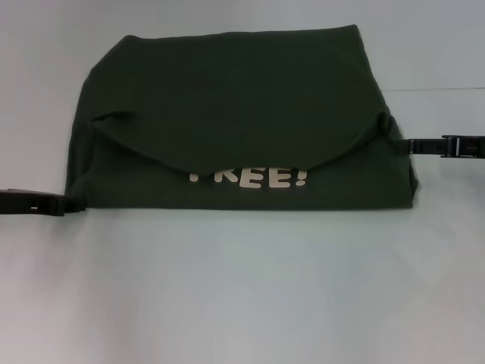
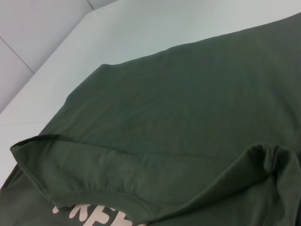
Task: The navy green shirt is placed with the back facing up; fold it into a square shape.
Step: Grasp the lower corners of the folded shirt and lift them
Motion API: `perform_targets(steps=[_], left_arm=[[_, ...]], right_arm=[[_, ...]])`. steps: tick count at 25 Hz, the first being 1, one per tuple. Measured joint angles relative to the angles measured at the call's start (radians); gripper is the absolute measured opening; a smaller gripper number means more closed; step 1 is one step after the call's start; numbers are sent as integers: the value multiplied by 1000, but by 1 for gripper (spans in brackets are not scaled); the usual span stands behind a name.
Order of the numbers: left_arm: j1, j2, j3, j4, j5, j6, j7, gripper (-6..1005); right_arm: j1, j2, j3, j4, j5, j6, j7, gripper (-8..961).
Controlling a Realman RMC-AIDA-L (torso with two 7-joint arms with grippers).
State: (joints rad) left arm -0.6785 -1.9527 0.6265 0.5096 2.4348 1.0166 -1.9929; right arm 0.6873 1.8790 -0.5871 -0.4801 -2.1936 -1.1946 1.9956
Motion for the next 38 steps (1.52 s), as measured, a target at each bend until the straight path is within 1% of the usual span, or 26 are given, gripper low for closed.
perform_targets(steps=[5, 7, 11, 14, 17, 20, 21, 22, 24, 27, 34, 38], left_arm=[[-2, 0, 5, 1, 2, -13, -2, 339], [-6, 0, 5, 0, 3, -13, -2, 141], [-8, 2, 6, 0, 3, -13, -3, 99], [-13, 4, 6, 0, 3, -3, -4, 67], [-17, 5, 6, 0, 3, 9, -6, 36], [-23, 7, 6, 0, 3, 26, -7, 25], [-24, 7, 6, 0, 3, 28, -7, 25], [-24, 7, 6, 1, 3, 32, -7, 25], [-25, 8, 6, 4, 3, 37, -7, 25], [-24, 8, 6, 5, 3, 42, -7, 25], [-20, 8, 6, 8, 3, 42, -13, 24], [-23, 10, 5, 9, 12, 43, -21, 24]], right_arm=[[-1, 2, -6, 0, 0, 2, 4, 841], [-1, 2, -6, 0, 0, 1, 5, 841], [-2, 1, -9, 0, 0, -2, 12, 840], [-1, -4, -28, -1, 0, -3, 48, 840], [10, -22, -82, -8, 0, -13, 141, 840], [32, -55, -153, -8, -5, -40, 270, 839], [42, -62, -169, -7, -16, -53, 307, 839], [50, -68, -178, -8, -31, -62, 338, 839], [65, -71, -184, -10, -69, -71, 377, 839], [88, -65, -185, -5, -135, -59, 407, 839], [103, -18, -188, 2, -203, 23, 410, 838], [104, 1, -195, 3, -221, 51, 408, 826]])
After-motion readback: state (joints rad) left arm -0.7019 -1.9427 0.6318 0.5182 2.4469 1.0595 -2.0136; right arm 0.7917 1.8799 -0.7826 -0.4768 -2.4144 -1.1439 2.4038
